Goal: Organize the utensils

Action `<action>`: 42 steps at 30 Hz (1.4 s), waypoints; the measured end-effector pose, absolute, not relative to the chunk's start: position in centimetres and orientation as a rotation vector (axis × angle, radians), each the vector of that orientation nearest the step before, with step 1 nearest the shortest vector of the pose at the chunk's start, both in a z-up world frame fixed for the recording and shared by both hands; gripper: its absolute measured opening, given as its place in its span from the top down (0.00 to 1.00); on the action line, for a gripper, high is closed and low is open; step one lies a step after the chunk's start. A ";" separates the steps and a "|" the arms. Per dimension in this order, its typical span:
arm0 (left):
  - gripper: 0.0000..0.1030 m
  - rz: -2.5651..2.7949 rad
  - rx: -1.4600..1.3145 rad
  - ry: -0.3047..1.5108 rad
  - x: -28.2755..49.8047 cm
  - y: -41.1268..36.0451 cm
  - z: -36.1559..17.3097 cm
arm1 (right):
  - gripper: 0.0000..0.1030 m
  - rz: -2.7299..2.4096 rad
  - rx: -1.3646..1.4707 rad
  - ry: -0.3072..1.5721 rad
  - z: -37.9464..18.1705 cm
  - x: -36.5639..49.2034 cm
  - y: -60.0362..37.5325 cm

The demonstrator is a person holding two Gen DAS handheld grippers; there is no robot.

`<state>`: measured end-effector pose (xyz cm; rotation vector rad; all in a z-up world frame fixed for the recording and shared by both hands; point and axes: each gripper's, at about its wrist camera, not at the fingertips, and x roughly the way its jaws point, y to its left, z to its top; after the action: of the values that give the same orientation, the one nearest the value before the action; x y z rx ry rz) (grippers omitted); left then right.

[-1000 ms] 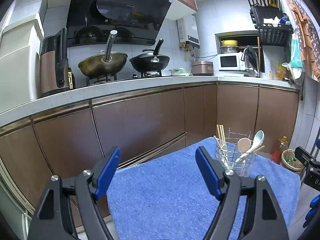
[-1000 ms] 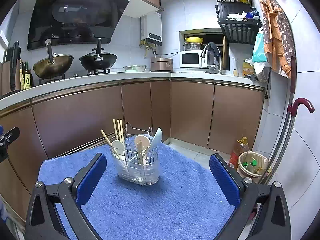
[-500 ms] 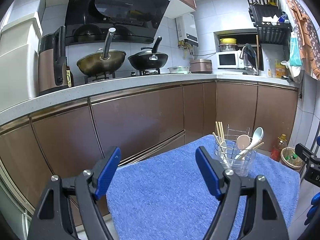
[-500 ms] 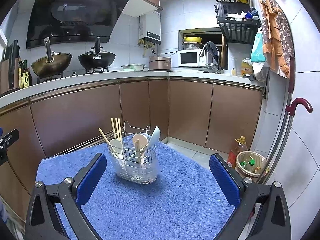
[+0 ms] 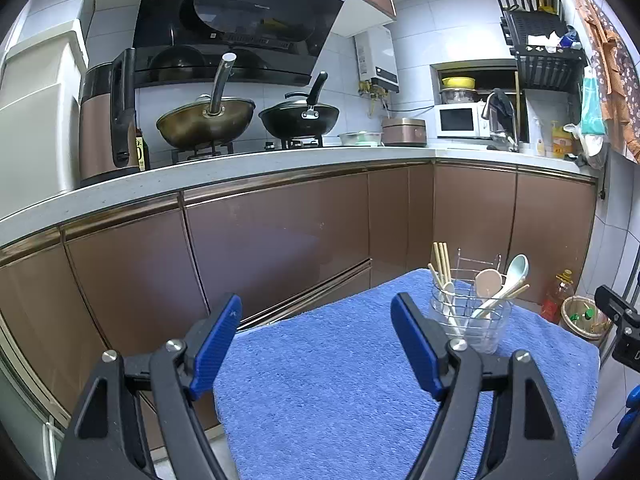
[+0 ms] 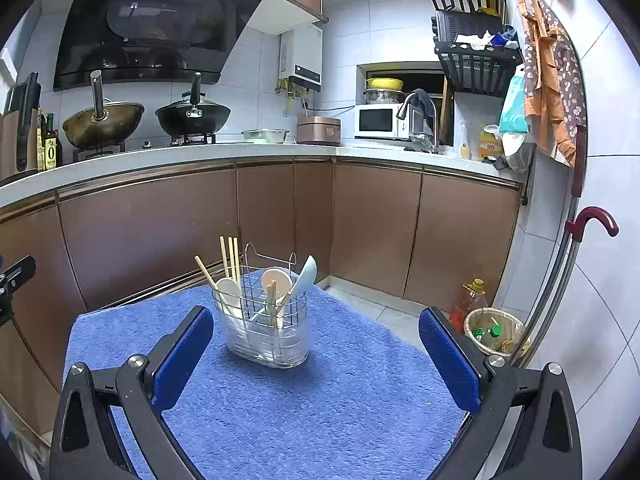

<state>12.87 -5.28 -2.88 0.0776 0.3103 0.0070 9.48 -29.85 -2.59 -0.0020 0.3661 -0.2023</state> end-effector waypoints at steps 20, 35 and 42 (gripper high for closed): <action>0.26 0.007 0.068 0.326 12.9 -4.7 -3.0 | 0.00 -0.200 -0.013 0.367 -2.4 9.4 -29.6; 0.26 0.005 0.061 0.315 12.4 -5.0 -3.1 | 0.00 -0.201 -0.018 0.371 -2.4 9.6 -29.6; 0.26 0.003 0.063 0.315 12.2 -5.1 -3.1 | 0.00 -0.201 -0.020 0.375 -2.5 9.7 -29.6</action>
<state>12.24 -5.12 -3.11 0.0630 0.3147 0.0026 9.72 -29.62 -2.46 -0.0201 0.3745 -0.2012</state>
